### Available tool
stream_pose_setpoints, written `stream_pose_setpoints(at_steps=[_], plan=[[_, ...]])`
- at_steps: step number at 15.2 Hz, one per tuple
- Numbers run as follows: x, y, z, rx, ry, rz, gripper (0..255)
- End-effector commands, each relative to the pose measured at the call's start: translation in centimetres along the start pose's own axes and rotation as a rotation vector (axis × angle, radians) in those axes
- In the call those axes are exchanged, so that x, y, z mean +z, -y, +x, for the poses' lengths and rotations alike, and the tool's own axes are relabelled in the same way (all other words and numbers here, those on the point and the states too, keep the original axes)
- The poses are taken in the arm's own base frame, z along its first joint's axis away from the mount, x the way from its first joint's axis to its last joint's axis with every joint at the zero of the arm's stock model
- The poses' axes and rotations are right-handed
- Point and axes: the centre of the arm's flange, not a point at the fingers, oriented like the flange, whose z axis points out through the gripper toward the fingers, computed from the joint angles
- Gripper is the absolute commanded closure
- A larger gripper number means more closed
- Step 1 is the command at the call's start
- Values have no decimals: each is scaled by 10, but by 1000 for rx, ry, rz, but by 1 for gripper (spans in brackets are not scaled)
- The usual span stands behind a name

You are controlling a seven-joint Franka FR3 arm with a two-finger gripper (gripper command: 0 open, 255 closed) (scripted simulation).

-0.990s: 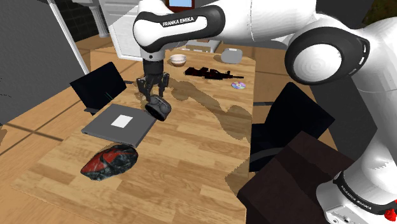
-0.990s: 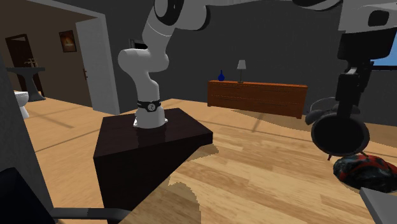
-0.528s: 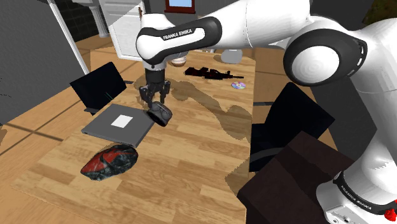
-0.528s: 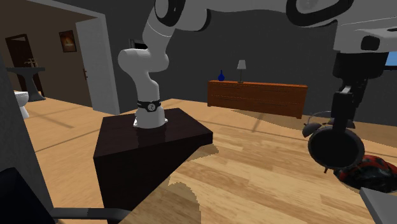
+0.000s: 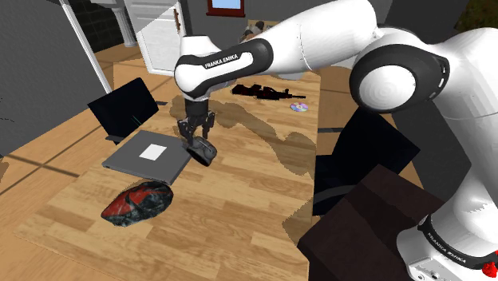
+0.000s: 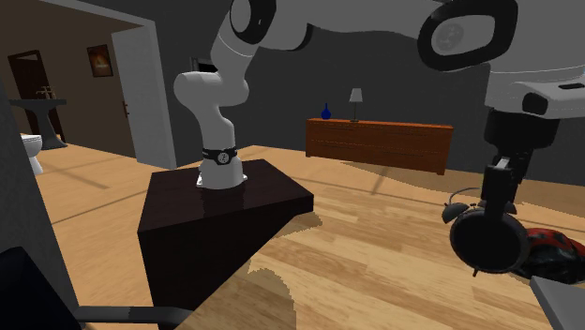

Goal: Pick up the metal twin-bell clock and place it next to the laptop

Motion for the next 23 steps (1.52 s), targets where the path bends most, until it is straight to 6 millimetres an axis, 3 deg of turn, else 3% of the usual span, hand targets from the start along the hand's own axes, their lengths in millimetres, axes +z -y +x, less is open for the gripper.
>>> stream_pose_setpoints(at_steps=[1,13,21,22,23], plan=[[10,-1,0,0,-1,0,255],[71,-12,0,0,-1,0,255],[71,-12,0,0,-1,0,255],[72,-12,0,0,-1,0,0],[71,-13,0,0,-1,0,0]])
